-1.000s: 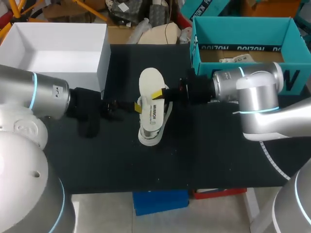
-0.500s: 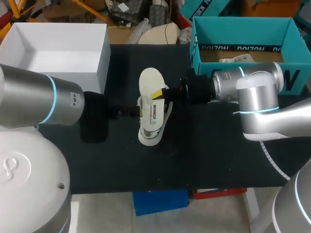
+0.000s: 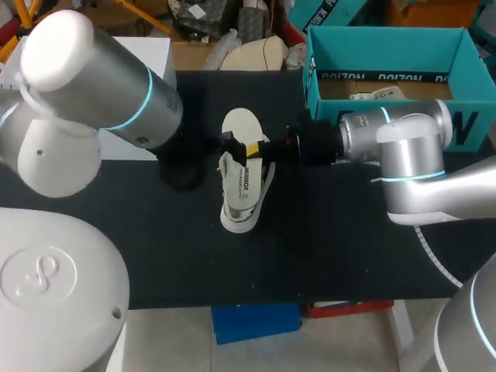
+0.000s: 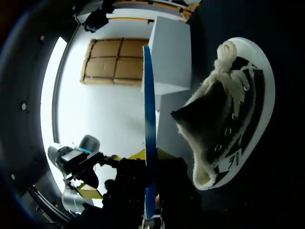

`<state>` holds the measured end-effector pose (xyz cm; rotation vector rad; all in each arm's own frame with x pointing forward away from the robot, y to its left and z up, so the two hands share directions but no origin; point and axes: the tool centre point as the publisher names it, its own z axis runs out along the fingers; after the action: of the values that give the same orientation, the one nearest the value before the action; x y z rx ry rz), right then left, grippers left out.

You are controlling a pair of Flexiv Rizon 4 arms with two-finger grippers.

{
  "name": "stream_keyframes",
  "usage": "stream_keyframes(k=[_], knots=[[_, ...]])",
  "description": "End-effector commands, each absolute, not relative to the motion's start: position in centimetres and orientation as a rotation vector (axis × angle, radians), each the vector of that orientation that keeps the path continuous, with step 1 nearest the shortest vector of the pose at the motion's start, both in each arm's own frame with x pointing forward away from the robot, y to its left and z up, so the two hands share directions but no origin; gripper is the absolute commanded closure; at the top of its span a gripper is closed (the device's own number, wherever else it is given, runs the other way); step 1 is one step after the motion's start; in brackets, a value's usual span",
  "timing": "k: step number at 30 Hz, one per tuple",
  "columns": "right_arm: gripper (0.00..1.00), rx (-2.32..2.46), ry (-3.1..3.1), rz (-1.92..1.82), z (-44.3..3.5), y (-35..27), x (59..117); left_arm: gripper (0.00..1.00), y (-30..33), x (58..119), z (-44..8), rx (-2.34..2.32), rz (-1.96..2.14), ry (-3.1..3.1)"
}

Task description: Take the shoe out of the shoebox, open the shoe tongue, remove and reinsert the insole, then place the shoe into the shoebox

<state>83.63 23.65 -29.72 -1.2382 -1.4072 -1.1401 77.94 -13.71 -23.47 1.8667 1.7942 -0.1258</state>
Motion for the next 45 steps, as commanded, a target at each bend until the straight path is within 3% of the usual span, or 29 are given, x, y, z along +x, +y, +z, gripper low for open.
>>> stream_keyframes(k=[1, 16, 26, 45], knots=[[1.0, -1.242, -1.409, -1.138, -29.7, 23.7, 83.6, 0.0, -14.0, 77.3, -22.7, 1.973, 0.238, 1.974], [1.0, -1.242, -1.409, -1.138, -29.7, 23.7, 83.6, 0.0, -14.0, 77.3, -22.7, 1.973, 0.238, 1.974], [1.0, -1.242, -1.409, -1.138, -29.7, 23.7, 83.6, 0.0, -16.7, 77.0, -22.4, 1.955, -0.027, 1.985], [1.0, -1.242, -1.409, -1.138, -29.7, 23.7, 83.6, 0.0, -16.7, 76.8, -22.1, 2.042, 0.09, 2.055]])
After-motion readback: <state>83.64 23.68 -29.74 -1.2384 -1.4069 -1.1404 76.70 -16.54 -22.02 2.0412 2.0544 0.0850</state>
